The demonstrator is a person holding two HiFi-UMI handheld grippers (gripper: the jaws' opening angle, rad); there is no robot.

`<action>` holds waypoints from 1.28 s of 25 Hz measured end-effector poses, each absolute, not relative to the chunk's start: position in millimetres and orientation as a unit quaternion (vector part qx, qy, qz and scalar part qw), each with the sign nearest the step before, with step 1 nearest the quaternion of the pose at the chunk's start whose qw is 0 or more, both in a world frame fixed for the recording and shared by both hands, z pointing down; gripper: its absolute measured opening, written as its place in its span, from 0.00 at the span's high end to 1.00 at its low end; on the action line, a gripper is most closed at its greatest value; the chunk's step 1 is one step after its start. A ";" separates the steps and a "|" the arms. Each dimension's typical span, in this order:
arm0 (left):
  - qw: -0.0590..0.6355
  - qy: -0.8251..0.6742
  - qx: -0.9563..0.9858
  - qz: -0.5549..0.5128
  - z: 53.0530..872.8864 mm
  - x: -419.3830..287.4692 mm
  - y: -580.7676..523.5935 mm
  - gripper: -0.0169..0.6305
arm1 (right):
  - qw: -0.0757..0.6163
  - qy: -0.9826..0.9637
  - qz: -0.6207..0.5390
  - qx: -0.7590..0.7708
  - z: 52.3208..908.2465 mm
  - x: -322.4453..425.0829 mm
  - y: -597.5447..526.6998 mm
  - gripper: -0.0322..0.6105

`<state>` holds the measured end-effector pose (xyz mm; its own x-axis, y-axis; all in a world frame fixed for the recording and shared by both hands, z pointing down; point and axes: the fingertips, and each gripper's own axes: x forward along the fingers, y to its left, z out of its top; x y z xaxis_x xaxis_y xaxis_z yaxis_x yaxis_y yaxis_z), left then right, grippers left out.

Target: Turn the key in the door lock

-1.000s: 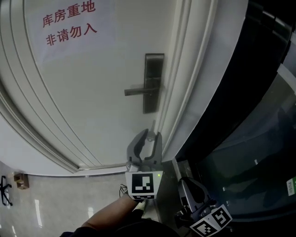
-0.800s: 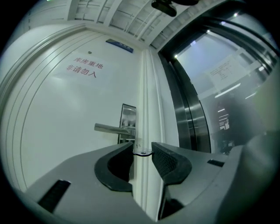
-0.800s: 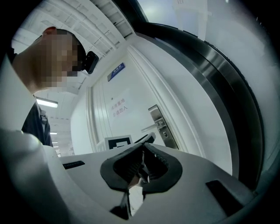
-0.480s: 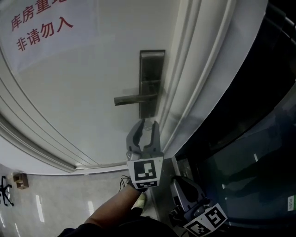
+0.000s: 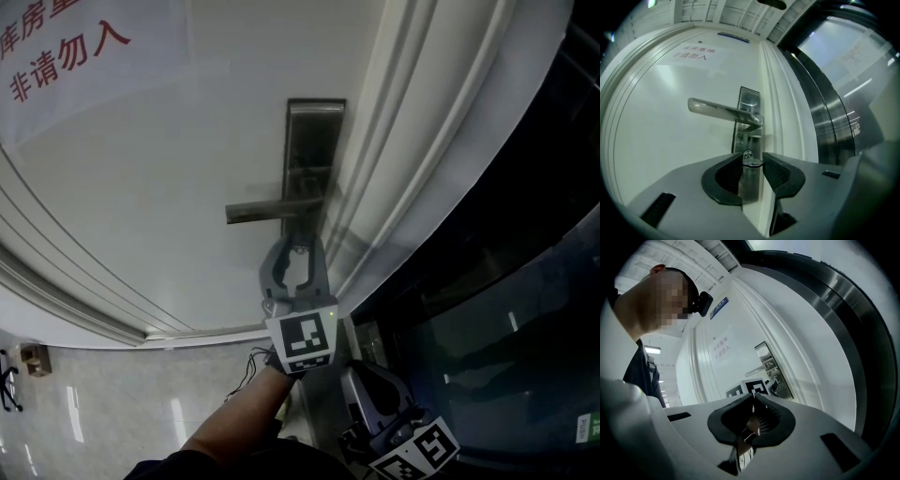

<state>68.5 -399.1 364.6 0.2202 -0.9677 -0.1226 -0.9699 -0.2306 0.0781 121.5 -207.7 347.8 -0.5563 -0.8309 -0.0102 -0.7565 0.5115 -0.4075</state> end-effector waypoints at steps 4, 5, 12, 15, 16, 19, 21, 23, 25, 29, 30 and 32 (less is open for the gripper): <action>0.003 0.625 -0.777 0.076 366.7 70.7 -402.8 0.78 | 0.099 0.862 -0.184 -0.462 348.9 123.3 -207.5 0.92; 0.003 0.627 -0.775 0.077 366.9 70.3 -403.7 0.78 | 0.098 0.862 -0.184 -0.462 349.2 124.1 -207.3 0.92; 0.000 0.638 -0.765 0.082 368.0 71.6 -412.3 0.78 | 0.097 0.860 -0.186 -0.464 350.7 130.2 -206.6 0.92; 0.013 0.642 -0.762 0.081 363.1 73.7 -413.0 0.78 | 0.096 0.860 -0.186 -0.465 351.3 131.4 -207.7 0.92; 0.018 0.642 -0.762 0.078 362.1 75.0 -412.9 0.78 | 0.096 0.860 -0.186 -0.465 351.4 131.3 -208.3 0.92; 0.025 0.642 -0.763 0.069 363.3 77.2 -413.0 0.78 | 0.098 0.862 -0.186 -0.461 351.5 129.6 -209.5 0.92; 0.022 0.643 -0.763 0.061 367.7 76.6 -413.6 0.78 | 0.099 0.863 -0.188 -0.459 351.5 129.5 -210.3 0.92; 0.014 0.647 -0.760 0.057 371.7 73.5 -414.3 0.78 | 0.101 0.863 -0.189 -0.458 351.6 130.3 -211.5 0.92; 0.010 0.652 -0.755 0.062 371.1 70.5 -415.0 0.78 | 0.101 0.863 -0.191 -0.456 352.2 130.7 -212.1 0.92; 0.005 0.664 -0.744 0.070 367.6 74.4 -417.2 0.78 | 0.102 0.863 -0.193 -0.455 352.2 130.3 -210.5 0.92; 0.006 0.666 -0.742 0.069 367.1 75.1 -417.7 0.78 | 0.102 0.863 -0.193 -0.455 352.0 130.6 -209.4 0.92; 0.011 0.670 -0.740 0.063 366.4 75.3 -418.1 0.78 | 0.102 0.862 -0.192 -0.459 351.4 132.9 -207.5 0.92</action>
<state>75.3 -418.1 366.4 0.0947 -0.9896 -0.1086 -0.9924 -0.1024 0.0680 132.9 -207.5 351.4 -0.5585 -0.8295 -0.0004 -0.7509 0.5058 -0.4246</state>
